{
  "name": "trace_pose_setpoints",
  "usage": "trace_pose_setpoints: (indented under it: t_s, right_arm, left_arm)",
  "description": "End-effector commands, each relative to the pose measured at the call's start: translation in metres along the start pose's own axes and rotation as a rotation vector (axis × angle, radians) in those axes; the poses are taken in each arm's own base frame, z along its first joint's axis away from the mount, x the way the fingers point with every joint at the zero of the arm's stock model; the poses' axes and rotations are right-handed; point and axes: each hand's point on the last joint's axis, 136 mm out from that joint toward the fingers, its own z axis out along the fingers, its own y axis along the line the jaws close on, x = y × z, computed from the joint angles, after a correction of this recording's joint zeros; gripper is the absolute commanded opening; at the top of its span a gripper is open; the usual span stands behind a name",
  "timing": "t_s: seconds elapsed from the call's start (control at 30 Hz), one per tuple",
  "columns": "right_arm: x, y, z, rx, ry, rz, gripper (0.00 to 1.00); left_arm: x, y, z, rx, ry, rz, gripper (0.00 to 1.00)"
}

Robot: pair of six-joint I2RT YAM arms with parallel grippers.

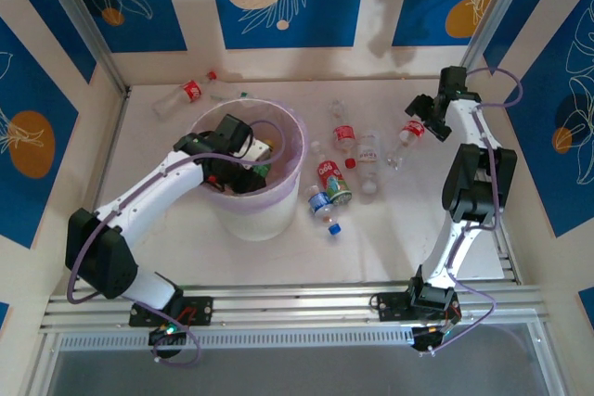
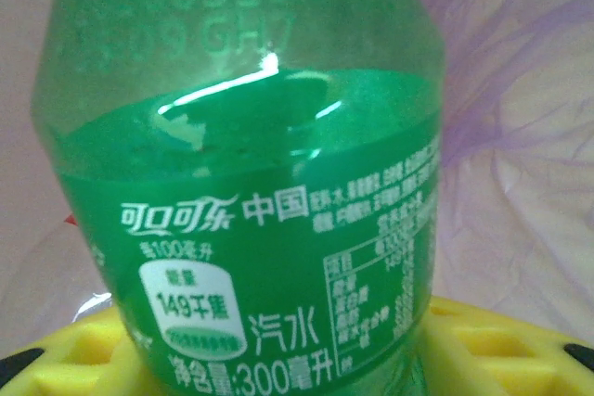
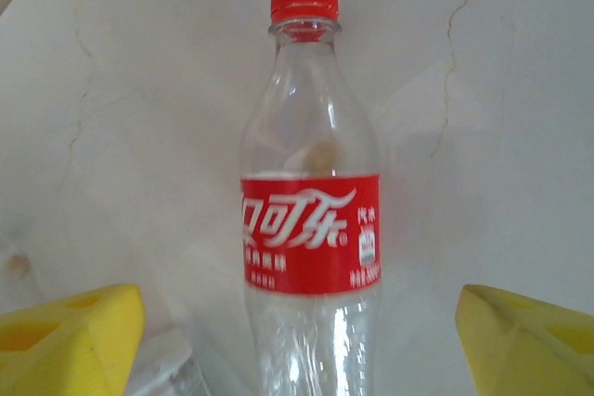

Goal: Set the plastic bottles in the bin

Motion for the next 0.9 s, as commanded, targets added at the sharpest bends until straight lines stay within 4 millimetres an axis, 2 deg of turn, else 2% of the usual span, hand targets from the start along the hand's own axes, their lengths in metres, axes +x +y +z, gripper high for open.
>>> trace_pose_setpoints:
  t_s: [0.0,0.07,0.33,0.5,0.63,0.73,0.87]
  right_arm:
    - [-0.004,0.011,0.011,-0.039,0.026,0.041,0.87]
    - [-0.003,0.011,0.022,-0.029,0.037,0.051,0.90]
    - [0.006,0.006,0.053,0.005,0.098,0.067,0.94]
    - [0.012,0.004,0.065,0.010,0.121,0.075,0.94]
    - [0.012,0.002,0.069,0.026,0.117,0.070,0.90]
    - [0.014,0.001,0.069,0.026,0.122,0.073,0.86]
    - [0.012,0.002,0.060,0.020,0.106,0.065,0.74]
  left_arm:
    - [-0.004,-0.002,0.001,0.008,-0.013,0.020,0.65]
    - [-0.005,-0.001,-0.003,0.003,-0.018,0.023,0.78]
    - [-0.011,-0.001,-0.024,-0.013,-0.069,0.021,0.99]
    - [-0.018,0.000,-0.045,-0.033,-0.111,0.023,1.00]
    - [-0.024,0.003,-0.070,-0.073,-0.158,0.023,1.00]
    - [-0.026,0.003,-0.092,-0.087,-0.213,0.020,1.00]
    - [-0.028,0.004,-0.120,-0.109,-0.313,-0.012,1.00]
